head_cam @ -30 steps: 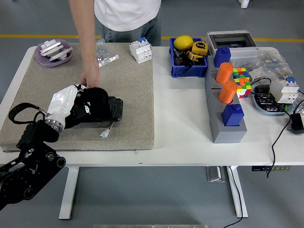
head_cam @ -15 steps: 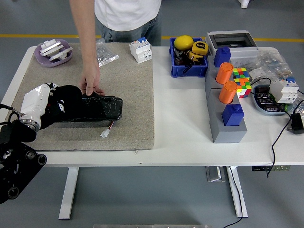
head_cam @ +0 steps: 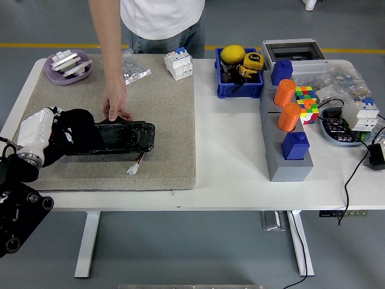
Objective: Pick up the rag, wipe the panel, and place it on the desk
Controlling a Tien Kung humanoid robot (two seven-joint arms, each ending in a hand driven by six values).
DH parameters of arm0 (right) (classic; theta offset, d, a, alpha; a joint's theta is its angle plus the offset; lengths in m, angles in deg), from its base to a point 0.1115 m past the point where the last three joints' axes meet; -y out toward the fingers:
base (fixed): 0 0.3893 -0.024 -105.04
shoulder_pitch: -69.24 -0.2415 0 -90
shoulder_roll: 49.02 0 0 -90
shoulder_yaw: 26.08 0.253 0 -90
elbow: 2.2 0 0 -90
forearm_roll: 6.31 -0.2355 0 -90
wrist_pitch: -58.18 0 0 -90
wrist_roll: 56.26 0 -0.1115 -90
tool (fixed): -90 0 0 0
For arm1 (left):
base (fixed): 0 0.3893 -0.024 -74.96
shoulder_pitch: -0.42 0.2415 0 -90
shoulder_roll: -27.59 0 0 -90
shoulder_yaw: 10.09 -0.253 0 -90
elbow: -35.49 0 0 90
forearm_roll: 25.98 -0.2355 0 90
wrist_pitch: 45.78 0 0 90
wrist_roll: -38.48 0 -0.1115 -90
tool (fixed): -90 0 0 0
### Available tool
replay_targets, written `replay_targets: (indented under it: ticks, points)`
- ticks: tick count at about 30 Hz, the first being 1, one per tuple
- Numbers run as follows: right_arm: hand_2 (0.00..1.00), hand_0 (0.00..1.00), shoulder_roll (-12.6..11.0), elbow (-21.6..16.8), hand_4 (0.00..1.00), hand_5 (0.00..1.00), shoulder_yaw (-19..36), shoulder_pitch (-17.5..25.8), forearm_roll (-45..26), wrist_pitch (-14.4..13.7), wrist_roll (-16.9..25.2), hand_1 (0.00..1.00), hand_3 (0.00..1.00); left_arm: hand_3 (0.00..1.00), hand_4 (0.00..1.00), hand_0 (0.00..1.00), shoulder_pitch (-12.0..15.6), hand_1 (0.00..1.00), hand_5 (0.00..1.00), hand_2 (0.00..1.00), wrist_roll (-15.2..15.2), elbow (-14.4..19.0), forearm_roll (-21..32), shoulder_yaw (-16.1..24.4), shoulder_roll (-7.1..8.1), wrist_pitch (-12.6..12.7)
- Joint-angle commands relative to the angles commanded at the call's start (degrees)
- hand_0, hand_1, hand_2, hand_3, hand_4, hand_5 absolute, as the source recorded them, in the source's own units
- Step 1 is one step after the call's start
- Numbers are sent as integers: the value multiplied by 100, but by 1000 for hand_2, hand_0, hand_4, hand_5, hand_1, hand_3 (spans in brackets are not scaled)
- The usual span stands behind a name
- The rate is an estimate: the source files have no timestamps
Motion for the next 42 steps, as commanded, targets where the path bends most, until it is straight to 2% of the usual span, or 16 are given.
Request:
replay_targets:
  ticks: [6,16,26,32,42]
  points:
    - [710,767,-3,3,998,519,-18,-5,-12,1,1,689,676,528,258,236,-185,453,2,571,-6,91,80,-223,-208,12]
    - [710,766,0,6,998,519,-32,-16,-16,7,1,688,675,527,259,234,-468,451,2,570,6,137,314,-952,-472,10]
    - [710,766,-3,7,998,518,-61,-42,-40,11,2,689,676,529,260,234,-700,451,2,570,60,407,409,-1647,-633,-6]
    - [710,767,0,6,998,520,-66,-52,-44,10,4,689,674,529,260,234,-727,451,2,570,72,421,404,-1751,-683,4]
    - [711,767,-13,7,998,519,-60,-44,-49,12,2,689,675,528,257,233,-593,450,2,570,78,303,312,-1425,-529,54]
